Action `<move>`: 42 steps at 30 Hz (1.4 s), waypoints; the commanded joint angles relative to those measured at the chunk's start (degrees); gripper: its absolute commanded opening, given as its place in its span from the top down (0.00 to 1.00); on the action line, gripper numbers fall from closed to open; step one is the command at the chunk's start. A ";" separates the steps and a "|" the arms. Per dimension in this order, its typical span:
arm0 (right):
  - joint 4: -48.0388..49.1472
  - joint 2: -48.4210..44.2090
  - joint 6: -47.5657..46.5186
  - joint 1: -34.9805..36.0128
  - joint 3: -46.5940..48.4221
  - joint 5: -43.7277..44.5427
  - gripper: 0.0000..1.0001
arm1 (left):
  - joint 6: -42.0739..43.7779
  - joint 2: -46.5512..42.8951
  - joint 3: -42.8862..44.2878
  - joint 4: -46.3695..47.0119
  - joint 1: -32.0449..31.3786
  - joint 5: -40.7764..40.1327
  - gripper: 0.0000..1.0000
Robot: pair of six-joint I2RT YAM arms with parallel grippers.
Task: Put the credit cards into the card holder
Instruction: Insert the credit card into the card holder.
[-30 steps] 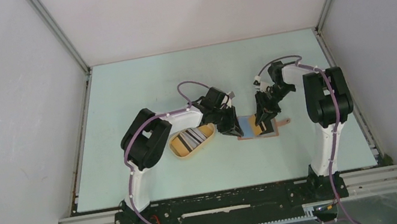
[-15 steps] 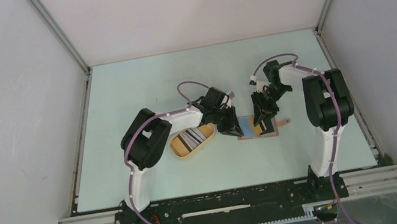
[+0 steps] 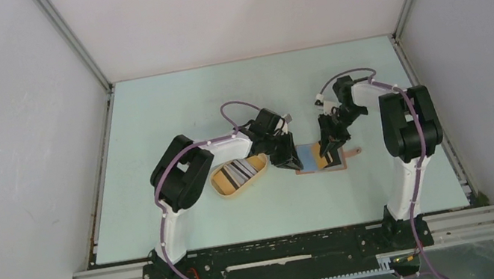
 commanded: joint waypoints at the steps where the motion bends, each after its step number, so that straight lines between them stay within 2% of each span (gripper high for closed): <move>1: 1.13 0.22 -0.06 -1.99 -0.79 -1.00 0.83 | -0.89 1.10 0.27 1.26 0.01 0.83 0.80; 4: 1.21 0.85 0.54 -2.04 -0.79 -2.93 0.88 | -1.84 0.80 -0.41 2.40 0.38 1.41 0.79; 9: 2.10 1.21 1.96 -1.60 -0.66 -3.67 0.91 | -3.22 0.03 -1.39 3.95 0.83 1.96 0.79; 21: 1.61 2.05 2.88 -0.30 0.44 -5.27 0.92 | -4.50 0.13 -1.69 4.68 1.35 2.98 0.77; 32: 4.06 2.88 4.71 1.23 0.80 -6.64 0.93 | -6.01 -2.14 -5.05 6.31 2.72 0.66 0.75; 42: 7.55 1.24 7.32 -0.03 -1.78 -5.71 0.94 | -6.68 -1.62 -5.15 6.35 2.99 0.46 0.80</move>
